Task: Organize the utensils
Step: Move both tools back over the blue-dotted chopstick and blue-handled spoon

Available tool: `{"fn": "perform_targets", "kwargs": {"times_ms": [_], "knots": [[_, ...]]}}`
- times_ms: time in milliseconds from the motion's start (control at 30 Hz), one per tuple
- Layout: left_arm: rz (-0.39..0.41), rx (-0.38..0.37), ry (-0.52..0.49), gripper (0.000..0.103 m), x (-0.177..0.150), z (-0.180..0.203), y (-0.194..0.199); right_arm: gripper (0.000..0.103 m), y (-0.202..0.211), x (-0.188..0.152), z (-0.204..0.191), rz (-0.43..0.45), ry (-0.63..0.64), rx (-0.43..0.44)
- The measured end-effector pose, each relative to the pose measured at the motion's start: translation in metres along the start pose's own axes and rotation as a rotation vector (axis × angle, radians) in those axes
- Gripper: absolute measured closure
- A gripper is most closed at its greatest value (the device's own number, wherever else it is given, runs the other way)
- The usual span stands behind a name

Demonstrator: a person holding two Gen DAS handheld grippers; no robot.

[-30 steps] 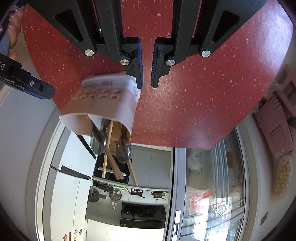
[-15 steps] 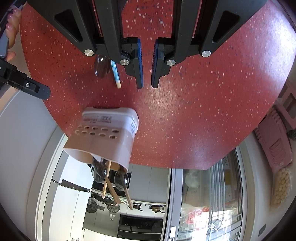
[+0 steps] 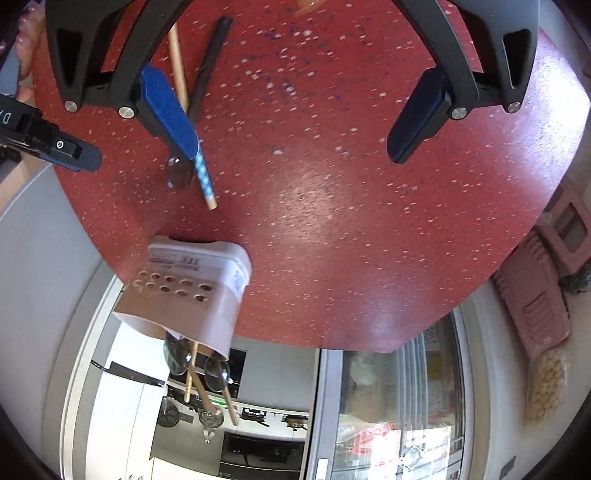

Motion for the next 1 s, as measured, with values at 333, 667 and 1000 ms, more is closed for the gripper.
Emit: {"fn": "perform_targets", "kwargs": {"times_ms": [333,667,1000], "knots": [[-0.031,0.040,-0.014,0.000,-0.018,-0.015,-0.021,0.034,-0.031,-0.022,-0.013,-0.132,-0.120,0.091],[-0.051,0.030,-0.003,0.000,-0.023,-0.016,-0.013,0.042,-0.077,-0.013,-0.018,-0.189,-0.287,0.196],[-0.070,0.017,-0.026,0.000,-0.024,-0.012,-0.011,0.086,-0.095,-0.015,-0.018,-0.193,-0.342,0.202]]}}
Point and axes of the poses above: each gripper's, at about its wrist camera, not at the fingertips, and y roughly against the way its jaws point, z to its right, x to its top, the point moved 8 cm from there along -y, roughly the way its jaws point, and after that the axes turned 3 degrees about x, right-handed, at the moved point
